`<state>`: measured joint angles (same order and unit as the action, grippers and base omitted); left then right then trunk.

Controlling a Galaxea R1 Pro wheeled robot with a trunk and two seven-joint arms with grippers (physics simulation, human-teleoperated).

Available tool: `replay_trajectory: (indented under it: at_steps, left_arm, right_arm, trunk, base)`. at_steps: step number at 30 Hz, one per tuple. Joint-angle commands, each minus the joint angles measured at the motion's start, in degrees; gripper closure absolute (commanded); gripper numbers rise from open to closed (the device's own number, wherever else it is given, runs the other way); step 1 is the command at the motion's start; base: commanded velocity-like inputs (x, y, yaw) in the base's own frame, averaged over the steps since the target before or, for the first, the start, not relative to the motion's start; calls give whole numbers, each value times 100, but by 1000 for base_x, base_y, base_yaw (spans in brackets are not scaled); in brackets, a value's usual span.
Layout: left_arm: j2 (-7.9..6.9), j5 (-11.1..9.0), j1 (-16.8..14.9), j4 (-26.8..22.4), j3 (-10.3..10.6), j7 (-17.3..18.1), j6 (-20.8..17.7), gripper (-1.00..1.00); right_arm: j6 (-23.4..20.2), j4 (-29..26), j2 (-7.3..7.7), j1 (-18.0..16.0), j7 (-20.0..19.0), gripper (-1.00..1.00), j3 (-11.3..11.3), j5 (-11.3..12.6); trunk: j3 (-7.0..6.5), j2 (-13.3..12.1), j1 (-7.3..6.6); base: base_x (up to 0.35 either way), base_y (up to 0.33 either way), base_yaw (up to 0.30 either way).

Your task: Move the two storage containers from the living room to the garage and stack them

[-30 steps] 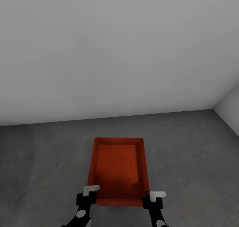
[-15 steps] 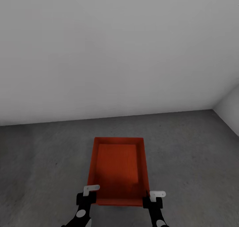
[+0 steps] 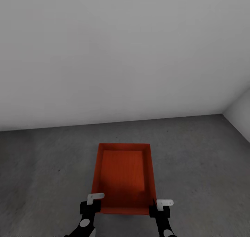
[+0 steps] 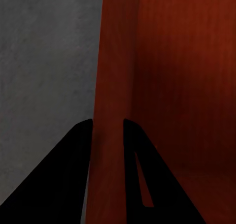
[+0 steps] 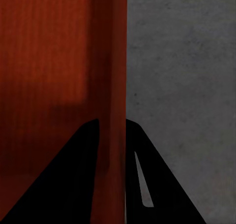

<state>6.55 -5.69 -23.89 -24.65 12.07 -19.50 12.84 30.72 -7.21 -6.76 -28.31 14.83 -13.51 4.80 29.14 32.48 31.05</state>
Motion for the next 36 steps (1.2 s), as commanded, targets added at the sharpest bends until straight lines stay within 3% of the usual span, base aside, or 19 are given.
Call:
replay_trajectory:
  at_steps: [1, 36]
  left_arm:
    - [-5, -178, -1, 84, 4, -72, 52, 100]
    - [1, -179, -1, 84, 4, -73, 52, 100]
  right_arm:
    - [162, -193, 1, -8, 2, 100, 156, 108]
    - [169, -193, 1, -8, 2, 100, 152, 101]
  trunk:
    - [5, 6, 0]
    - [5, 6, 0]
  base:
    - [-55, 0, 0]
    - [-3, 0, 0]
